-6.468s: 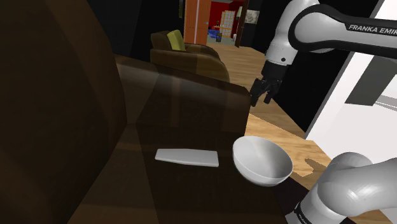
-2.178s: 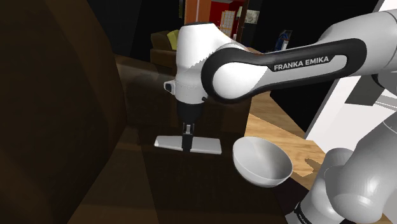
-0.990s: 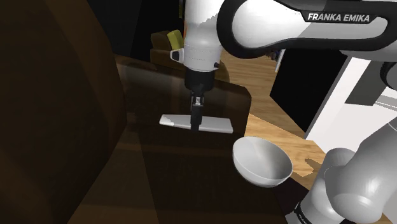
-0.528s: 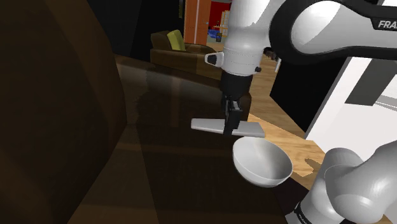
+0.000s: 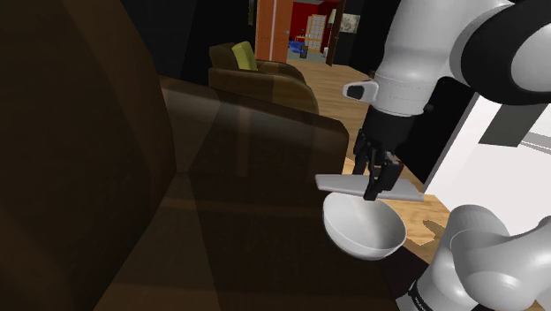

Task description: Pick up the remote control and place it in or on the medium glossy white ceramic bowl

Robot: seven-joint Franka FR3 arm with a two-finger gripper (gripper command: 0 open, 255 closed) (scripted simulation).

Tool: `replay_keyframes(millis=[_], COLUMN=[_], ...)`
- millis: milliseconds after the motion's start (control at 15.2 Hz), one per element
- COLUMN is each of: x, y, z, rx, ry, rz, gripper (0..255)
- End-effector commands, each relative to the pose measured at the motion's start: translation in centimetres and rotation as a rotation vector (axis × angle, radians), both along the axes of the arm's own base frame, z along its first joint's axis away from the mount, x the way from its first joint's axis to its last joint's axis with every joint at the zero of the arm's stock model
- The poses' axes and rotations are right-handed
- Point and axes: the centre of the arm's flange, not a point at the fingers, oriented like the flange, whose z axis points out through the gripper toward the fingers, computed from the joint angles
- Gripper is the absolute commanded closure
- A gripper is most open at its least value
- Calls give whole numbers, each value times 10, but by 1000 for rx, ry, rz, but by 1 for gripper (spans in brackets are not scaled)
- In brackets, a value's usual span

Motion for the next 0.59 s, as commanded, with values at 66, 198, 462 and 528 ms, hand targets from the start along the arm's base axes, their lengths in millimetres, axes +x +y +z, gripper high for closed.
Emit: replay_keyframes(millis=[66,198,462,528], x=[-14,-14,-14,-14], y=[-15,-15,-15,-15], z=[-3,-14,-35,-40], rx=[1,1,1,1], ry=[0,0,0,0], rz=[1,1,1,1], gripper=[255,255,255,255])
